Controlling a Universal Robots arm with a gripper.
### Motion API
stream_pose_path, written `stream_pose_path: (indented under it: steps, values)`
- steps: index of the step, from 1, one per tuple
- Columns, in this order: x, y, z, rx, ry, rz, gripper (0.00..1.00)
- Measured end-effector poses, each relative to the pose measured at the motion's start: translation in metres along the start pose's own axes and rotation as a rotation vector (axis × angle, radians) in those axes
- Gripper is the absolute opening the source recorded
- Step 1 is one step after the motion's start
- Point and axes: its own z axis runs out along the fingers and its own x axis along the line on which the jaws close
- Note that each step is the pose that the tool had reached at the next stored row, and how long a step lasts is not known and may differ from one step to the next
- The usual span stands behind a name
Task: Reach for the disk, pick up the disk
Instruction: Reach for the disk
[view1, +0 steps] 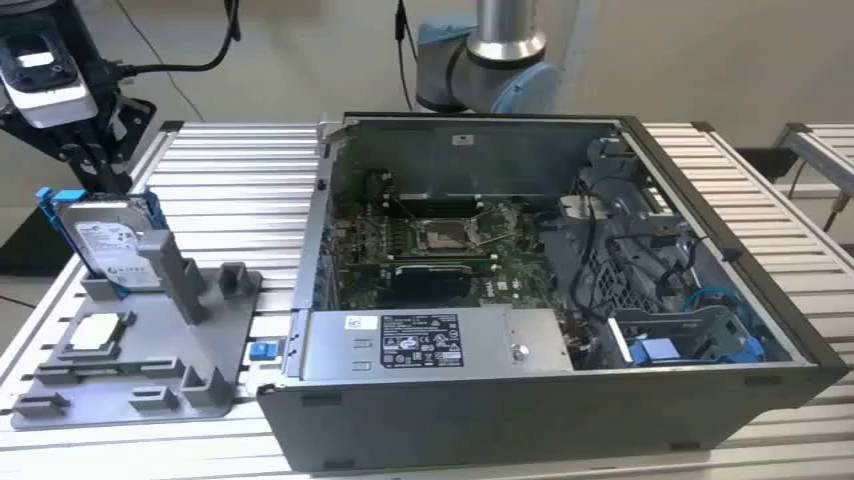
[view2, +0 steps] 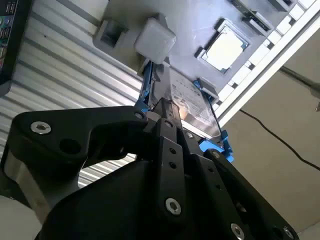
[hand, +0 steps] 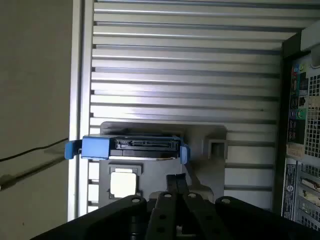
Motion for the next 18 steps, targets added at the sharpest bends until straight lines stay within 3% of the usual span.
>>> stream_pose_path:
  steps: [14, 18]
  values:
    - [0.0001, 0.0005, 0.0, 0.0001, 0.0, 0.0, 0.0]
    - [0.004, 0.0093, 0.0006, -0.0001, -0.0001, 0.0, 0.0]
